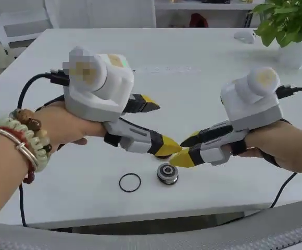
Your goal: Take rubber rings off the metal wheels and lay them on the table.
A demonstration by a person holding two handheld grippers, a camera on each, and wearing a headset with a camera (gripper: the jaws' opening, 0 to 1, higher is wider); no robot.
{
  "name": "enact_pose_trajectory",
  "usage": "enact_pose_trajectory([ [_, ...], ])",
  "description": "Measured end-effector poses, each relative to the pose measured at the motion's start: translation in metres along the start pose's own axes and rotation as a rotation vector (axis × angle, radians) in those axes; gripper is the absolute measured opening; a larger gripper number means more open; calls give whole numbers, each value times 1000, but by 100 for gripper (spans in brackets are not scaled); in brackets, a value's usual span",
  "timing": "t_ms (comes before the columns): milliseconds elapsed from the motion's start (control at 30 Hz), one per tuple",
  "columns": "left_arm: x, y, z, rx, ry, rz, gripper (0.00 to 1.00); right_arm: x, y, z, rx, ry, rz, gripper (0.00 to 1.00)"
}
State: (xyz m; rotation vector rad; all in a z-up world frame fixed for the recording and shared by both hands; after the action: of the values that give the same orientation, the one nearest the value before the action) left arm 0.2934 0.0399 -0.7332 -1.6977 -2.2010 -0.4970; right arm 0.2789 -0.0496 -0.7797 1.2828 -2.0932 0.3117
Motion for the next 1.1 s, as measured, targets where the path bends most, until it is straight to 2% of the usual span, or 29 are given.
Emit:
enact_pose_trajectory([
  [100, -4, -3, 14, 16, -3, 4, 57, -6, 4, 3, 20, 17, -6, 38],
  [167, -5, -3, 24, 59, 0, -7, 55, -10, 6, 3, 39, 22, -9, 37],
  [267, -3, -2, 32, 46, 28, -15, 49, -14, 6, 4, 31, 30, -22, 37],
  [300, -3, -3, 34, 40, 29, -22, 47, -15, 7, 4, 31, 31, -24, 37],
  [367, -3, -1, 36, 64, 16, -42, 45, -17, 4, 8, 32, 40, -15, 37],
  [433, -7, -3, 37, 67, 11, -28, 45, -19, 3, 13, 23, 66, -19, 37],
  [500, -10, -5, 40, 57, 21, -8, 43, -20, 3, 17, 41, 83, -11, 37],
  [667, -19, -9, 59, 18, 87, 10, 32, -24, -3, 26, 35, 115, 5, 38],
  [733, -21, -12, 60, -8, 102, 27, 29, -24, -3, 27, 28, 122, 6, 37],
  [833, -23, -13, 61, -7, 98, 37, 26, -25, -3, 29, 34, 135, 3, 36],
  [1033, -26, -14, 65, 68, 75, 41, 20, -29, -2, 29, 31, 141, -2, 34],
  [1100, -29, -16, 68, 74, 85, 51, 18, -30, -2, 29, 29, 142, -1, 32],
])
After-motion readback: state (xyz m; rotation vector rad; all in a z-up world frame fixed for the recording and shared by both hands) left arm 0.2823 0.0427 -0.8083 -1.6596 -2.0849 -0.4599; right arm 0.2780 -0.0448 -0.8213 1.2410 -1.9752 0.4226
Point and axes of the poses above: the centre of the closed fingertips' face, and the gripper's own axes: x roughly backward along the fingers, y roughly to its left, z roughly out of its underside, the point moved 6 cm from there along x, roughly backward along the fingers, and after that the axes turned 6 degrees about z, right-handed, at the moved point
